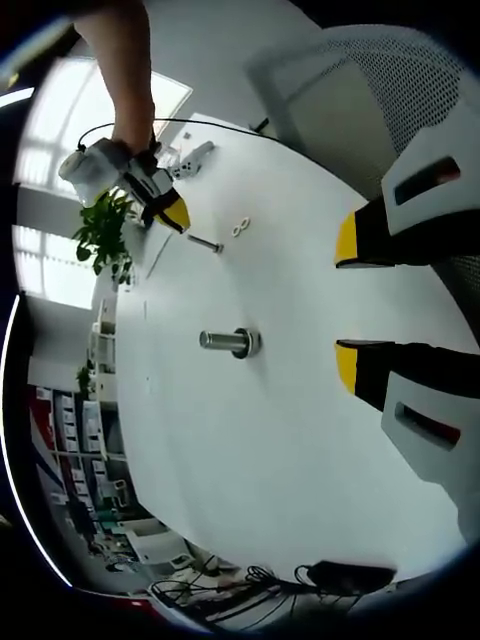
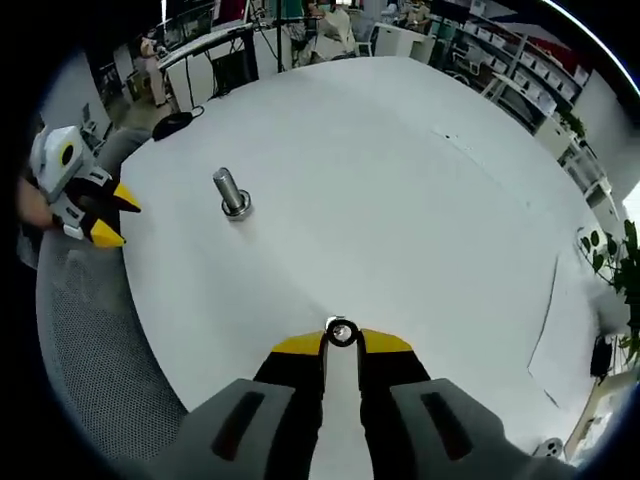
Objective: Place the washer onto the threaded stud by aligning its center hole with the stud, sliding it down to the base, and recovering from edge contact or off-axis alignment until the washer reaches the visible bottom stop.
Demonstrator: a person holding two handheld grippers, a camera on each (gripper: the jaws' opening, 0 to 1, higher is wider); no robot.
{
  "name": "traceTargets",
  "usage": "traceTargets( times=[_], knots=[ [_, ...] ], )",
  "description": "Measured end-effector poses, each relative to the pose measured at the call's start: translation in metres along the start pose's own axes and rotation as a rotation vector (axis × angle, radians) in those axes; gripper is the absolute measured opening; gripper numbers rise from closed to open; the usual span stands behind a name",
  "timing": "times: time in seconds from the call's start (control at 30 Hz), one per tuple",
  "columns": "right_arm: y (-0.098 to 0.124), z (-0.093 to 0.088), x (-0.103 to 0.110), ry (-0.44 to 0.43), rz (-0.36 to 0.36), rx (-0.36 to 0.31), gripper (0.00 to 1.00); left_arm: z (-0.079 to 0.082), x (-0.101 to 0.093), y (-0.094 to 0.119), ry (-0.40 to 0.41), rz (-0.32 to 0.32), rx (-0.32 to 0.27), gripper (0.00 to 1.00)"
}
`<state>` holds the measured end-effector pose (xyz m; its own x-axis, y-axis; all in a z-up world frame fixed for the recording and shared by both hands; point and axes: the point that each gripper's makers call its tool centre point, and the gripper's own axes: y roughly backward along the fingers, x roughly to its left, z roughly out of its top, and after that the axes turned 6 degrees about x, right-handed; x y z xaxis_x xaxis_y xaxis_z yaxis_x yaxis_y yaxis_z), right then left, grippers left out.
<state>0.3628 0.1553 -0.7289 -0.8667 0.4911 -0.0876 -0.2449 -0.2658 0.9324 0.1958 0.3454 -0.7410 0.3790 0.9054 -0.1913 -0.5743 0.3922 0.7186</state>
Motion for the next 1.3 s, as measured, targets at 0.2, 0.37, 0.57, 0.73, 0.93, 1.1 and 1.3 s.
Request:
traceTargets(
  times=[0.2, 0.37, 0.57, 0.73, 0.93, 1.1, 1.3],
  knots=[
    [-0.003, 0.000, 0.000, 0.010, -0.006, 0.012, 0.14, 0.001, 0.000, 0.000, 0.003, 0.001, -0.004, 0.27],
    [-0.007, -0.001, -0.001, 0.010, -0.005, 0.028, 0.14, 0.001, 0.000, 0.000, -0.002, -0.002, -0.005, 0.27],
    [-0.009, 0.001, -0.002, 0.016, -0.004, 0.034, 0.14, 0.001, 0.000, 0.000, -0.001, -0.005, -0.006, 0.27],
    [-0.012, 0.001, -0.001, 0.026, 0.003, 0.048, 0.14, 0.001, -0.001, 0.000, -0.003, -0.006, -0.008, 0.27],
    [-0.017, 0.001, 0.000, 0.042, 0.009, 0.069, 0.14, 0.001, 0.000, 0.000, 0.002, -0.007, -0.007, 0.27],
    [-0.022, -0.002, -0.001, 0.048, 0.015, 0.090, 0.14, 0.001, 0.000, 0.001, 0.011, -0.006, -0.011, 0.27],
    [-0.030, -0.004, -0.001, 0.058, 0.022, 0.122, 0.14, 0.002, 0.000, 0.000, 0.010, -0.007, -0.012, 0.27]
  ],
)
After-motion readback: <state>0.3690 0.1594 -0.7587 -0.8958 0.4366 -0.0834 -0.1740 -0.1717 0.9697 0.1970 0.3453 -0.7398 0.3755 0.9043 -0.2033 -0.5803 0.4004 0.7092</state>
